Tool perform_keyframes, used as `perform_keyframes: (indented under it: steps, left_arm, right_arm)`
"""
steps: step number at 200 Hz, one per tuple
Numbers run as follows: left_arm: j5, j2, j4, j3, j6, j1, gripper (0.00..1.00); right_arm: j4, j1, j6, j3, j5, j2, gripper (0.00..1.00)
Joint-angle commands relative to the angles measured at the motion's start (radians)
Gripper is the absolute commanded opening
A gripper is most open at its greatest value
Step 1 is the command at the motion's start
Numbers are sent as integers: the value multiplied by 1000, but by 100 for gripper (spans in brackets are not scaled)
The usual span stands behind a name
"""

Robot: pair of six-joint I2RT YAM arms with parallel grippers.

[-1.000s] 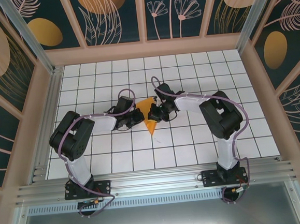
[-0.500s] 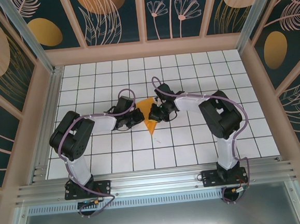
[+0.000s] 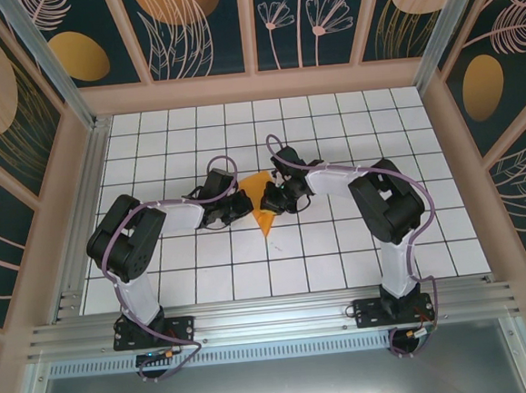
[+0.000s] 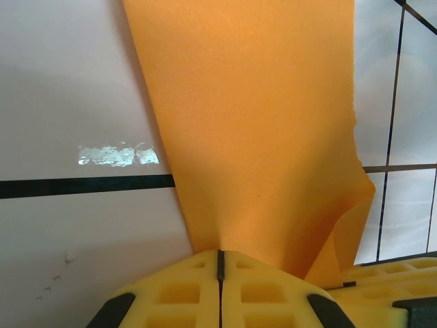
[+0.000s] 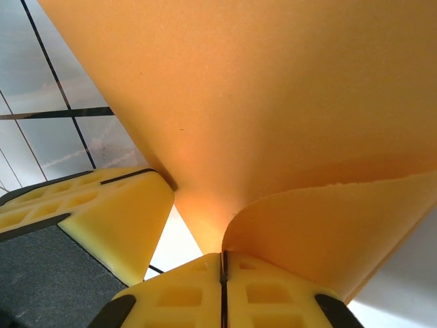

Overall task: Fold a paper plane with a square sheet of paper (pick it up from the middle)
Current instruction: Third fold the triangle at the center of the table.

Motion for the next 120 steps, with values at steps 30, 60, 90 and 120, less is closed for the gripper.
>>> perform_keyframes:
  steps: [30,60,90,120]
  left_arm:
    - [-21,23,-61,4,16,1,8]
    - [-22,20,-60,4,16,0,8]
    - [-22,11,-57,2,12,0,8]
    - [-23,-1,-50,-9,12,0,7]
  right_arm:
    - [5,6,20,-18,-7,15,17]
    - [24,4,32,-28,-15,20,21]
    - [62,0,62,-48,-31,21,25]
    - [102,-4,91,-72,-52,15,29]
